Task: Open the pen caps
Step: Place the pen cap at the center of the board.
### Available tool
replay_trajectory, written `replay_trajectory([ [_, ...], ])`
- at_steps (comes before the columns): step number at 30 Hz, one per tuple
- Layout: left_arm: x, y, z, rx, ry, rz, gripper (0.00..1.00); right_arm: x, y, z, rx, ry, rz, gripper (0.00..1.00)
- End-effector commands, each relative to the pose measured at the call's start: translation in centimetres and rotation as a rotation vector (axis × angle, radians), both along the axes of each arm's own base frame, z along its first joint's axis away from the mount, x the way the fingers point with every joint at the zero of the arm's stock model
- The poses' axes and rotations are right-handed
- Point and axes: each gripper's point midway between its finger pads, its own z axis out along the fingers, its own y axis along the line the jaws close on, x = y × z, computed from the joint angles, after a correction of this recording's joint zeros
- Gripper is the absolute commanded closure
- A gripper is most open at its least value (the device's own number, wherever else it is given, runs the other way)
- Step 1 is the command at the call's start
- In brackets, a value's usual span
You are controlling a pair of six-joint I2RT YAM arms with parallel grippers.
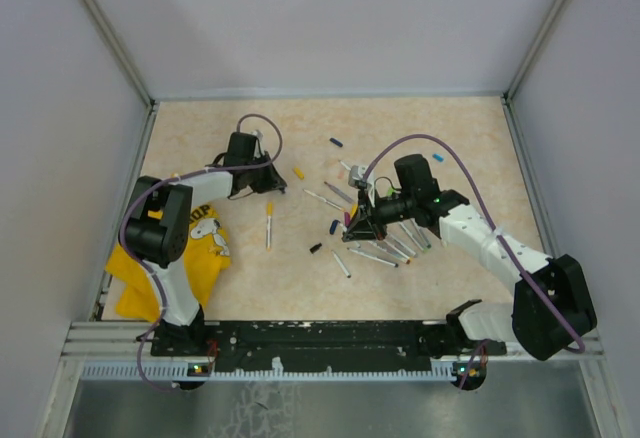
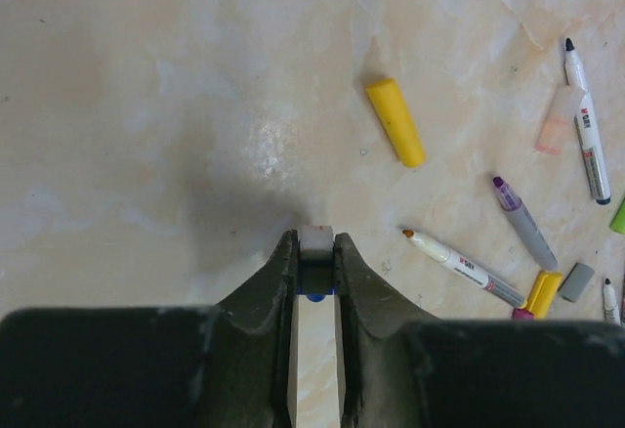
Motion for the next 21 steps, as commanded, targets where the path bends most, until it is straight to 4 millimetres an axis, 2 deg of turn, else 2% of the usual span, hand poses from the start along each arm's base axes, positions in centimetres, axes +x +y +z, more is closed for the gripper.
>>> replay_trajectory([
  [1, 0.8, 0.7, 0.8, 0.026, -0.02, 0.017, 0.79, 0.8, 0.2, 2.4, 0.038, -0.082, 0.003, 1.0],
  [15, 0.5, 1.8, 5.4, 0.045, -0.122, 0.043, 0.67, 0.8, 0.2, 2.3, 0.035, -0.08, 0.002, 1.0],
  [18, 0.2, 1.8, 6.6, 0.043, -0.151, 0.032, 0.59, 0.8, 0.2, 2.2, 0.034, -0.079, 0.002, 1.0],
  [21, -0.2, 1.8, 8.1, 0.033, -0.196, 0.019, 0.55, 0.8, 0.2, 2.2, 0.035, -0.08, 0.002, 1.0],
])
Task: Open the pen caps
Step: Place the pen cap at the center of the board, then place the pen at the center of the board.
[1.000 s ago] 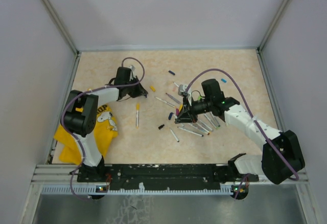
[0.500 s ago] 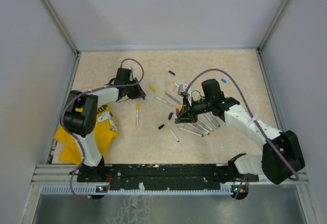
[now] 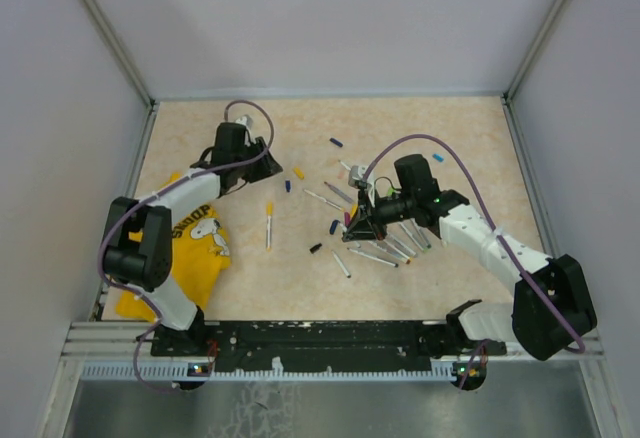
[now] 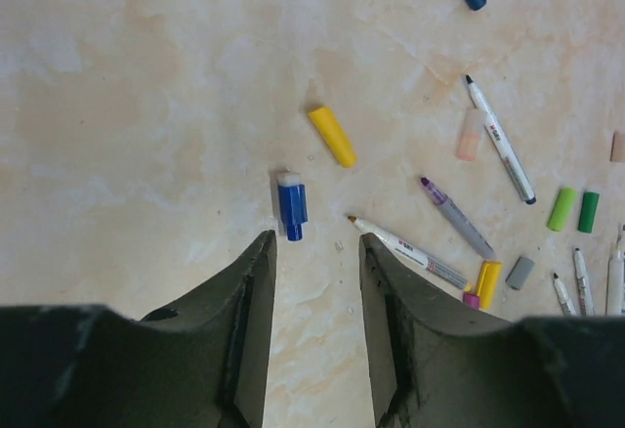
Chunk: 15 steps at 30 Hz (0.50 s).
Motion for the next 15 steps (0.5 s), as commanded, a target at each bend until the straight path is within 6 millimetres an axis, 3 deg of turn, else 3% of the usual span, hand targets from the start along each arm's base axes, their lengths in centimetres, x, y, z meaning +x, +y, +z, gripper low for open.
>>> replay_trajectory([
  [1, -0.6, 0.6, 2.6, 0.003, -0.082, -0.016, 0.54, 0.8, 0.2, 2.2, 0.035, -0.081, 0.003, 1.0],
  [15, -5.1, -0.4, 9.5, -0.127, -0.306, -0.136, 0.34, 0.9, 0.1, 2.0, 0.028, -0.08, -0.003, 1.0],
])
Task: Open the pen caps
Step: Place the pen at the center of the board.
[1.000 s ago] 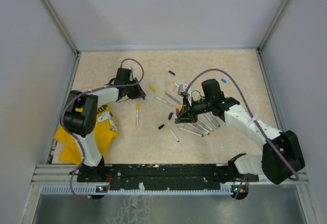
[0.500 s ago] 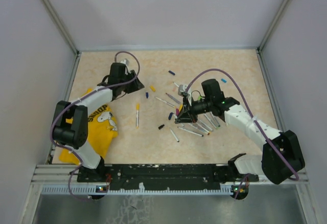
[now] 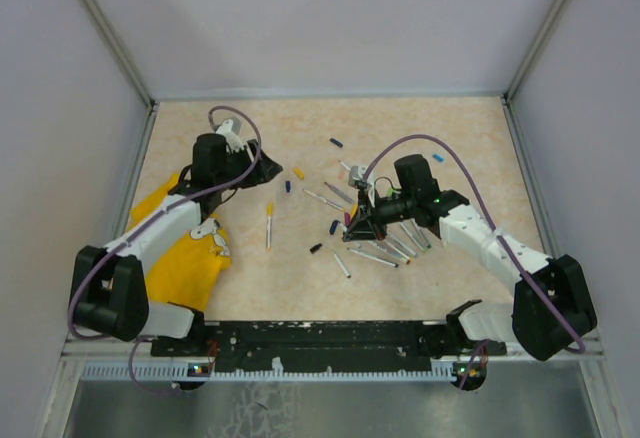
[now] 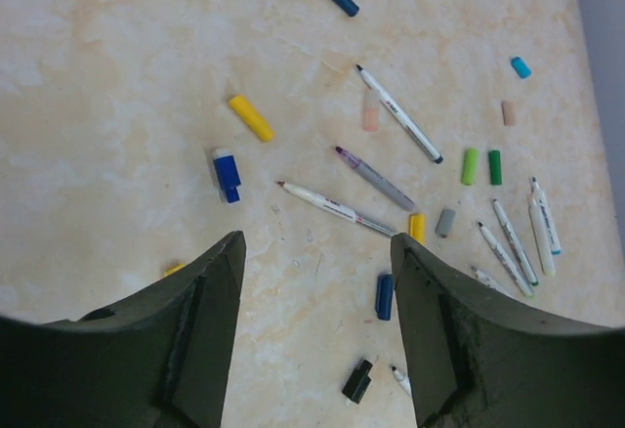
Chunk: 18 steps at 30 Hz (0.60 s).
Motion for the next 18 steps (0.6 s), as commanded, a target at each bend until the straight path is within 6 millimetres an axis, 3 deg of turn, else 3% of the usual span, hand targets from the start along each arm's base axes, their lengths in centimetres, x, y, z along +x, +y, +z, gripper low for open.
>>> replay_trajectory([
  [1, -1.2, -0.5, 3.3, -0.056, -0.127, -0.057, 0.32, 0.9, 0.2, 2.0, 0.03, -0.08, 0.001, 1.0],
  [7, -3.2, -0.3, 5.9, -0.102, -0.215, -0.072, 0.28, 1.1, 0.1, 1.8, 0.024, -0.082, -0.003, 1.0],
  [18, -6.9, -0.8, 14.4, -0.141, -0.387, -0.19, 0.13, 1.6, -0.1, 1.6, 0.001, -0.11, -0.021, 1.0],
])
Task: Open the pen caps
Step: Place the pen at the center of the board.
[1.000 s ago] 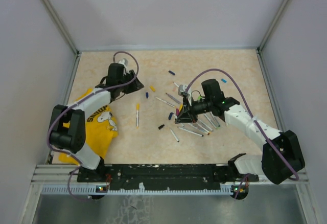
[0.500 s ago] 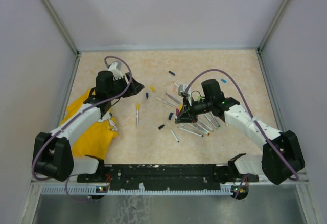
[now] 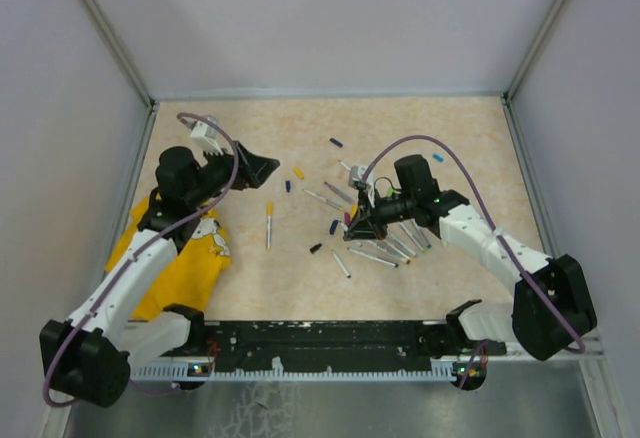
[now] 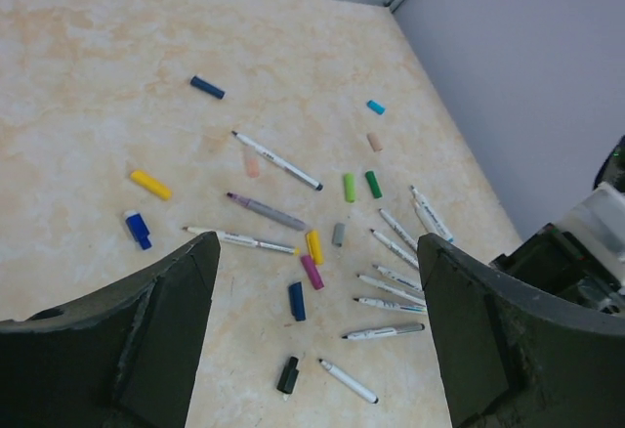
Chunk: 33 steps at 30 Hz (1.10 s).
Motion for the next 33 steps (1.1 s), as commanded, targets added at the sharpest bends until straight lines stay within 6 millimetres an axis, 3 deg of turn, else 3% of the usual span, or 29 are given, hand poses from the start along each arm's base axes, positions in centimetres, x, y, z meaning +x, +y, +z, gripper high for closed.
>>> replay_trajectory([
  [1, -1.4, -0.3, 4.8, 0.012, -0.111, -0.071, 0.12, 1.2, 0.1, 1.9, 0.02, -0.09, -0.006, 1.0],
  [8, -2.6, 0.4, 7.1, 0.133, -0.174, -0.099, 0.03, 1.4, 0.0, 1.9, 0.009, -0.107, -0.015, 1.0],
  [12, -2.2, 2.1, 5.7, 0.277, -0.179, -0.054, 0.0, 1.5, -0.1, 2.0, 0.005, -0.117, -0.02, 1.0],
  [17, -1.7, 3.6, 2.6, 0.347, -0.185, 0.015, 0.0, 1.7, -0.2, 1.8, -0.003, -0.125, -0.027, 1.0],
  [33, -1.4, 4.7, 1.0, 0.4, -0.159, 0.057, 0.0, 2.9, -0.6, 1.6, -0.041, -0.175, -0.073, 1.0],
])
